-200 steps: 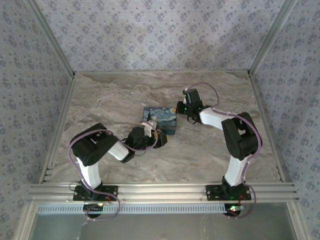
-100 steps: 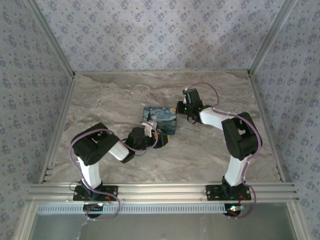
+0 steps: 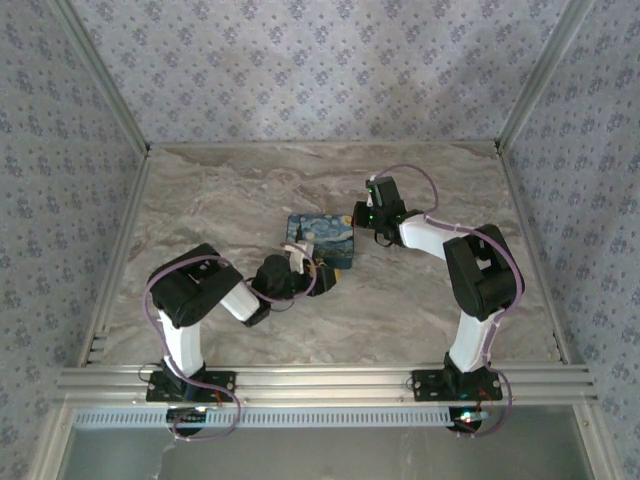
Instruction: Unlock the padlock with the key
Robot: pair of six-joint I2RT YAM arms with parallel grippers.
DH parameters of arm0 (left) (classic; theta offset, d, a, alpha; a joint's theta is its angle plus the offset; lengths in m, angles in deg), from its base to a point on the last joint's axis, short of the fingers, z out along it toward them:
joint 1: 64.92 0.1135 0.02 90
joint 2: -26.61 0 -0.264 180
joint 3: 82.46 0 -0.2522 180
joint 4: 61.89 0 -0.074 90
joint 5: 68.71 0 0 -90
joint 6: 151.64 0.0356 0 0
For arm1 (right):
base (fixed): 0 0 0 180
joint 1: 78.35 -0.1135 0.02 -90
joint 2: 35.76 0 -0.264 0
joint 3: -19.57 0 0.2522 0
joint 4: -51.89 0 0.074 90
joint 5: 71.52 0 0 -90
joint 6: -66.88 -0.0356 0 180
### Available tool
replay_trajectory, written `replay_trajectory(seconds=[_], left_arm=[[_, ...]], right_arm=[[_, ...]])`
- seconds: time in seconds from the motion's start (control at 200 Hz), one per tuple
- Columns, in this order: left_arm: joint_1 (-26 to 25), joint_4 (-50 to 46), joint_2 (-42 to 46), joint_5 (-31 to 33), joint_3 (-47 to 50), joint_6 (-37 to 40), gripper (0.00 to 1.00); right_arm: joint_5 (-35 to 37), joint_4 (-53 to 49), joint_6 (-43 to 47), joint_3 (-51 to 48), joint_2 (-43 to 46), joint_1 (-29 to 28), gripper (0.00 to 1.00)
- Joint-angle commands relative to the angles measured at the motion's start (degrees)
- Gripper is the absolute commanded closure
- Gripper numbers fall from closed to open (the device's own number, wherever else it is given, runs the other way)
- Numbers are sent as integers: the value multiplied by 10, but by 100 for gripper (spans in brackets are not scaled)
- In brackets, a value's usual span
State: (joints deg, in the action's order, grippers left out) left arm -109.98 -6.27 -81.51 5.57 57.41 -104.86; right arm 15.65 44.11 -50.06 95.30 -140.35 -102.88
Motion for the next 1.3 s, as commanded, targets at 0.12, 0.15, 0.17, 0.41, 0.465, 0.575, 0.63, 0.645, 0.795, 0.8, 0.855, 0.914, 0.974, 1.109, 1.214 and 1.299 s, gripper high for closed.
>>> replay_trajectory(seconds=[0.12,0.15,0.17,0.41,0.465,0.575,0.63,0.645,0.795,0.8,0.855,0.914,0.974,1.109,1.214,1.299], left_arm=[[1,75,2,3,22,-13,42],[1,74,2,3,21,-15,42],[1,75,2,2,18,-14,43],[1,63,-7,-16,-6,-23,40],[1,61,-12,-20,-12,-23,38],[-1,64,-24,-29,-25,-29,34],[-2,64,-27,-31,-30,-30,33],[-2,64,-27,-31,-30,-29,33],[-3,67,-25,-18,-23,-30,33],[-2,67,-25,-17,-22,-30,33],[-1,73,-22,-11,-14,-31,35],[1,87,-20,-9,-1,-35,38],[6,102,-18,-5,13,-42,40],[11,111,-2,0,38,-41,42],[13,104,5,-4,36,-41,44],[14,101,6,-4,33,-43,47]], right_arm=[[-16,-21,5,3,-8,-11,100],[-16,-21,5,3,-8,-12,100],[-16,-20,4,3,-8,-11,100],[-15,-20,3,2,-11,-14,100],[-15,-19,3,2,-12,-15,100],[-14,-18,3,1,-13,-17,100],[-13,-18,3,-1,-13,-18,100],[-13,-18,2,-1,-13,-18,100],[-12,-17,2,-3,-11,-17,100],[-12,-17,2,-3,-11,-17,100],[-13,-17,2,-4,-11,-17,100],[-12,-17,3,-5,-11,-17,100],[-13,-16,2,-5,-11,-16,100],[-13,-13,2,-8,-10,-16,100],[-14,-12,0,-10,-10,-17,100],[-13,-10,-2,-11,-11,-17,100]])
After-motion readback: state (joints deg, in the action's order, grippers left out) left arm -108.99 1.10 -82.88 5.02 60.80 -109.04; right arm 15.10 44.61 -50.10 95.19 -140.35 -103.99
